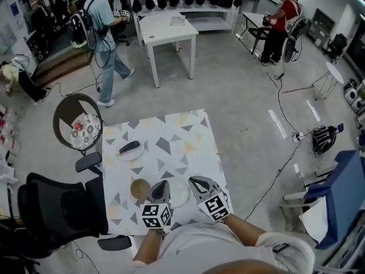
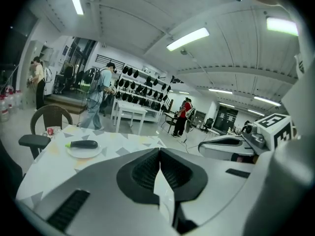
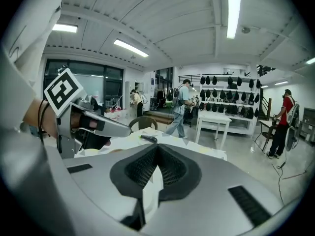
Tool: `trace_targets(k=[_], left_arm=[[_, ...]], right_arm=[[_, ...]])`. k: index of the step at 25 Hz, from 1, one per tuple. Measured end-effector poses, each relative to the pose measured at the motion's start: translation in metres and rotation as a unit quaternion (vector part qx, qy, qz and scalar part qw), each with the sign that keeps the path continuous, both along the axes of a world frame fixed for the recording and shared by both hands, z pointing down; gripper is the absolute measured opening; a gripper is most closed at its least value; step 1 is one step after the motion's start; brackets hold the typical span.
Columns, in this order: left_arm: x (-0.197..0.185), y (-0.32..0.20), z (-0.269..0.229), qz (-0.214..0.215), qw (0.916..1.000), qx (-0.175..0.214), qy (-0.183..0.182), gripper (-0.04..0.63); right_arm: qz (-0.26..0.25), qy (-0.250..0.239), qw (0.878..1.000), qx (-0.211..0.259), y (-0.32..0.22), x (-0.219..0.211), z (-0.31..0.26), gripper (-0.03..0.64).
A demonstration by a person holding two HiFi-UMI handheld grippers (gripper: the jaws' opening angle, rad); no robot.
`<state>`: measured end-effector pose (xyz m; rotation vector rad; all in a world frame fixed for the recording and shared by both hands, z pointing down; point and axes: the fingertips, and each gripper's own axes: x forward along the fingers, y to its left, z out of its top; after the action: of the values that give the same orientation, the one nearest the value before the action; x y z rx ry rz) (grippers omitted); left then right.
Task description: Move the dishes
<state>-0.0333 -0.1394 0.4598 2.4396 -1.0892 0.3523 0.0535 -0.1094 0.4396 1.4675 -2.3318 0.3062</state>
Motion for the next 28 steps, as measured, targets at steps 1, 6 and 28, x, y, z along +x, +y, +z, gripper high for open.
trace_targets(k=[1, 6, 28], left_arm=[[-0.001, -0.002, -0.007, -0.005, 0.9999, 0.012, 0.0, 0.02], [-0.005, -0.011, -0.048, -0.03, 0.9972, 0.067, 0.015, 0.02], [-0.017, -0.029, -0.084, -0.06, 0.9915, 0.113, 0.023, 0.02]], right_arm=[[0.005, -0.006, 1.0, 0.011, -0.003, 0.002, -0.007, -0.003], [0.014, -0.019, 0.998, 0.059, -0.018, 0.012, -0.044, -0.003], [0.013, -0.018, 0.995, 0.097, -0.041, 0.0, -0.076, -0.003]])
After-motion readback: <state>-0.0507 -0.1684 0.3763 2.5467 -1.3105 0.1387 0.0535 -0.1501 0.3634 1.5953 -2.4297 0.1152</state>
